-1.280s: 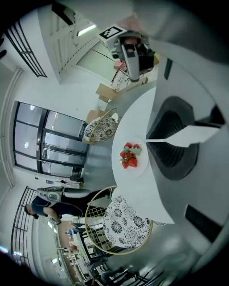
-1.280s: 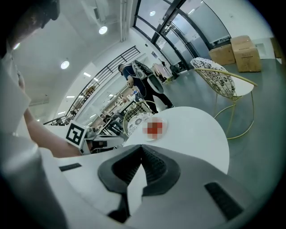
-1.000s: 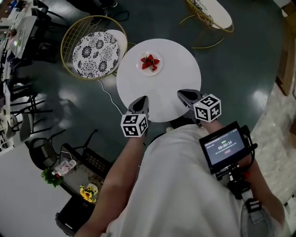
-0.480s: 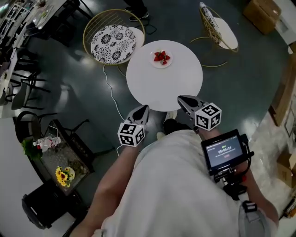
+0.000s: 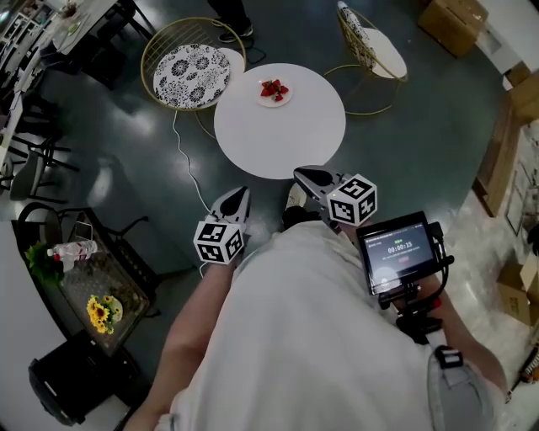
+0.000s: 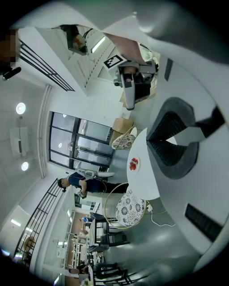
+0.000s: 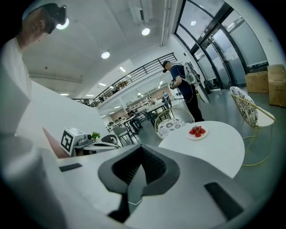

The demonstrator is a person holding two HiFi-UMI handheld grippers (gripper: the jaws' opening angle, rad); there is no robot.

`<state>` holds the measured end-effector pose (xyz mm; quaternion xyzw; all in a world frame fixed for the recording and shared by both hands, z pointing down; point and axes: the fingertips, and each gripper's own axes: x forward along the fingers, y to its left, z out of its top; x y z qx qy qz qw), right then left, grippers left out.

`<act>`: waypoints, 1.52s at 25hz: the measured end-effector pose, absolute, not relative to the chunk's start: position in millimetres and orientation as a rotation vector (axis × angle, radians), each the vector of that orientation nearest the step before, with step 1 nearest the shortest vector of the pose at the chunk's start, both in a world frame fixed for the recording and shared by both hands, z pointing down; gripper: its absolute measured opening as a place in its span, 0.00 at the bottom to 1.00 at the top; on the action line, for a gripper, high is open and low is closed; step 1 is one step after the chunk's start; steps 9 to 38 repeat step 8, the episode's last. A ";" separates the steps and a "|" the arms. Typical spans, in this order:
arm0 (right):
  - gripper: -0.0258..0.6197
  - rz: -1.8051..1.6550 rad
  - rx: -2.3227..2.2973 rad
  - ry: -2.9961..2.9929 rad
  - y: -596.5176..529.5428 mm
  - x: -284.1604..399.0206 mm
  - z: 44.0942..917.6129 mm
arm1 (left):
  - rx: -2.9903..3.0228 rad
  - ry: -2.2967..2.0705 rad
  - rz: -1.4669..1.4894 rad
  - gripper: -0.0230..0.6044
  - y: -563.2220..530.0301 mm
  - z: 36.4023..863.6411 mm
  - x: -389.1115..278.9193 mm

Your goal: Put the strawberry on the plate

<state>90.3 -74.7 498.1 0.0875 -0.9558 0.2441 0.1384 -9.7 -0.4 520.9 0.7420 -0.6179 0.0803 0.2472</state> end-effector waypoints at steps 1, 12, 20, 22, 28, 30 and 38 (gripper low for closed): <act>0.05 0.703 0.252 -2.768 -69.3 89.4 497.3 | 2.025 -1.686 0.219 0.05 4.7 520.5 -10.0; 0.05 0.690 0.242 -2.770 -49.6 96.8 491.7 | 2.030 -1.682 0.207 0.05 21.1 514.1 1.5; 0.05 0.690 0.242 -2.770 -49.6 96.8 491.7 | 2.030 -1.682 0.207 0.05 21.1 514.1 1.5; 0.05 0.690 0.242 -2.770 -49.6 96.8 491.7 | 2.030 -1.682 0.207 0.05 21.1 514.1 1.5; 0.05 0.690 0.242 -2.770 -49.6 96.8 491.7 | 2.030 -1.682 0.207 0.05 21.1 514.1 1.5; 0.05 0.690 0.242 -2.770 -49.6 96.8 491.7 | 2.030 -1.682 0.207 0.05 21.1 514.1 1.5; 0.05 0.690 0.242 -2.770 -49.6 96.8 491.7 | 2.030 -1.682 0.207 0.05 21.1 514.1 1.5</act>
